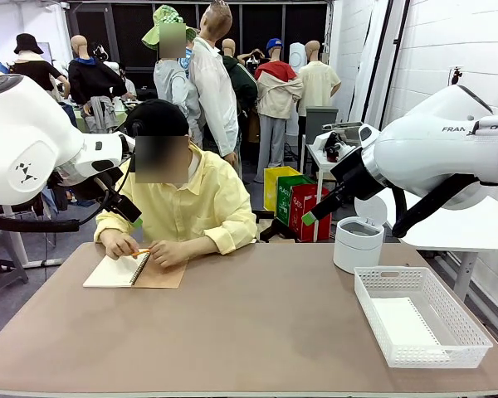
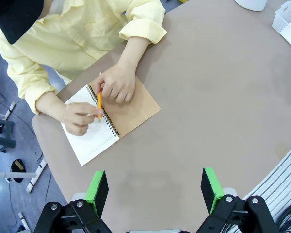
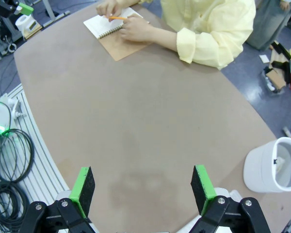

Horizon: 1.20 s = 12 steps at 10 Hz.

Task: Sort the paper based on its condition.
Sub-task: If a person hands you a paper, place it in the Organizing basket , and if it's crumpled, put it in the Trash can.

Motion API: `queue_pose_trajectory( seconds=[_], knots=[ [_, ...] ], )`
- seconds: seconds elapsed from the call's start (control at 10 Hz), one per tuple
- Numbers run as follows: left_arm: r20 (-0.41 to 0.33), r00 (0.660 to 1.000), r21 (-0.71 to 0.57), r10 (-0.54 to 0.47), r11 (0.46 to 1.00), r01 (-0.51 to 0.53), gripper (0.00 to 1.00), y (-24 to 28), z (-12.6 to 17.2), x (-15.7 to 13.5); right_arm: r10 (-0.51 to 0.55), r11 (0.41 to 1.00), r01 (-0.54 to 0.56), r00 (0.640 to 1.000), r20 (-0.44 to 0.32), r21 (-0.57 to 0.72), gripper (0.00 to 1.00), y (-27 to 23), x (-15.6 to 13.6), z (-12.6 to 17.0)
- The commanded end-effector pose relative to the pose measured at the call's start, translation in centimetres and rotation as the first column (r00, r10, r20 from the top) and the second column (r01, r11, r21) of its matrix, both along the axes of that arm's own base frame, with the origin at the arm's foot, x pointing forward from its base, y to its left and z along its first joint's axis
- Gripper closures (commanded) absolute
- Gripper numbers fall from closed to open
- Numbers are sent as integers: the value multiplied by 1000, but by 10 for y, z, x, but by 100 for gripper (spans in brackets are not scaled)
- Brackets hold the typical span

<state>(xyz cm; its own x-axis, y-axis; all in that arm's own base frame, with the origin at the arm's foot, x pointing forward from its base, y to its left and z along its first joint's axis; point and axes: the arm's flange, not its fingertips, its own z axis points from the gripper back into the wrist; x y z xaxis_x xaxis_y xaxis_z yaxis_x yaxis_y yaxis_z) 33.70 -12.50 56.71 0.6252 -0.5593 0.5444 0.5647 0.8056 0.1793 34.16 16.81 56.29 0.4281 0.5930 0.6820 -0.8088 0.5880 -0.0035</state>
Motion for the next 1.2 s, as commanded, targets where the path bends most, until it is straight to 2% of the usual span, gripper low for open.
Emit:
queue_pose_trajectory(
  seconds=[0.0, 1.1],
  knots=[
    [2, 1000, 0, 0, 1000, 0, 0, 1, 1, 0, 0, 1000, 0, 1000, -2, -1, 0, 0, 1, 0],
    [2, 1000, 0, 0, 1000, 0, 0, 1, 1, 0, 0, 1000, 0, 1000, -2, -1, 0, 0, 1, 0]
  ],
)
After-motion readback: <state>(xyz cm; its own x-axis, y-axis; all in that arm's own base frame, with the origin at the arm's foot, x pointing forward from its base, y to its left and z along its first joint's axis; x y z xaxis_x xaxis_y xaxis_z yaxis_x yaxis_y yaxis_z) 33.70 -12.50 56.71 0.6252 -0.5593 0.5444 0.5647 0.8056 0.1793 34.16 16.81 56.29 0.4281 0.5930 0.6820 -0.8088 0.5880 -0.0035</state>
